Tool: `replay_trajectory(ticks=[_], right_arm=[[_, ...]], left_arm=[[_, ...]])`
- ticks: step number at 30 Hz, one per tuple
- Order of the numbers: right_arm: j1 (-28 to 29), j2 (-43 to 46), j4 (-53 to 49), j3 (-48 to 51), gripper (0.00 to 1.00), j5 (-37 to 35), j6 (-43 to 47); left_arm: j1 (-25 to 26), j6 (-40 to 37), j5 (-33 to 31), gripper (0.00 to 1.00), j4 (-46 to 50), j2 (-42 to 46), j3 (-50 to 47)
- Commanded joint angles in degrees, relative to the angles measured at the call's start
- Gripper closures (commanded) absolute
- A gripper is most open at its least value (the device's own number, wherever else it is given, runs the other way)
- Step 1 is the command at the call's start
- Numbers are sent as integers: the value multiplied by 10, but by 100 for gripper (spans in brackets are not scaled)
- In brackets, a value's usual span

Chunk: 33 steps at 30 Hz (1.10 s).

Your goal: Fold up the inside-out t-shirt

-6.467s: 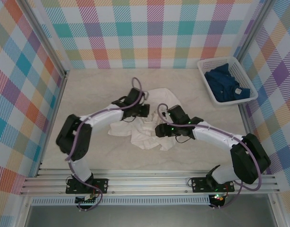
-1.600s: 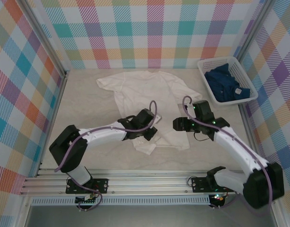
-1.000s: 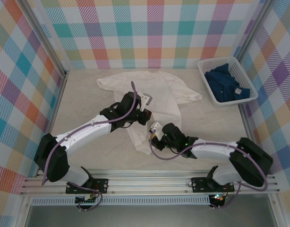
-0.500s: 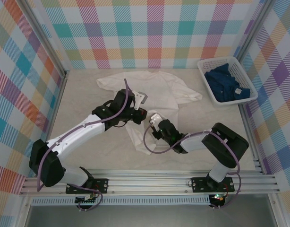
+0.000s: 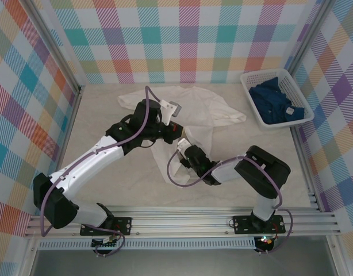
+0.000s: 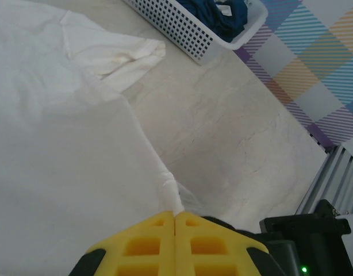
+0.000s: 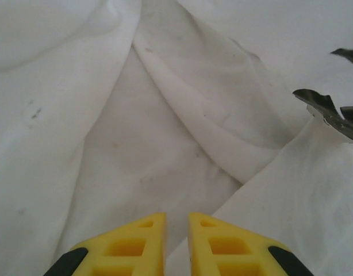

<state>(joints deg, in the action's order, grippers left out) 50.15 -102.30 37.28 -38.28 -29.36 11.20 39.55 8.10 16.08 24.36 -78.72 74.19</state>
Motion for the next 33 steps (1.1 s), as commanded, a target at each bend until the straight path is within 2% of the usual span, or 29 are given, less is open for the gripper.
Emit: replay_trajectory(ticks=[1,5,9,14,17,21,28,33], right_arm=[[-25,-1,-26,-33,82,32,-37],[-65,8,-42,-51,81,120,-103],[-80,-2,-53,-77,81,140,-114],[-112,-14,-16,-85,80,224,-194],[-113,-34,-31,-118,77,246,-197],[-114,-69,-61,-170,71,218,-228],[-116,-114,-172,-264,67,167,-282],[-115,-129,-239,-310,64,146,-278]], left_arm=[[-5,-9,14,100,11,26,4],[-5,-14,8,100,10,40,-6],[-5,-10,11,100,-2,50,-10],[-5,-7,21,100,-11,58,-1],[-5,-2,30,100,-19,59,1],[-5,27,45,100,-44,54,20],[-5,45,50,100,-59,53,79],[-5,56,67,100,-72,57,99]])
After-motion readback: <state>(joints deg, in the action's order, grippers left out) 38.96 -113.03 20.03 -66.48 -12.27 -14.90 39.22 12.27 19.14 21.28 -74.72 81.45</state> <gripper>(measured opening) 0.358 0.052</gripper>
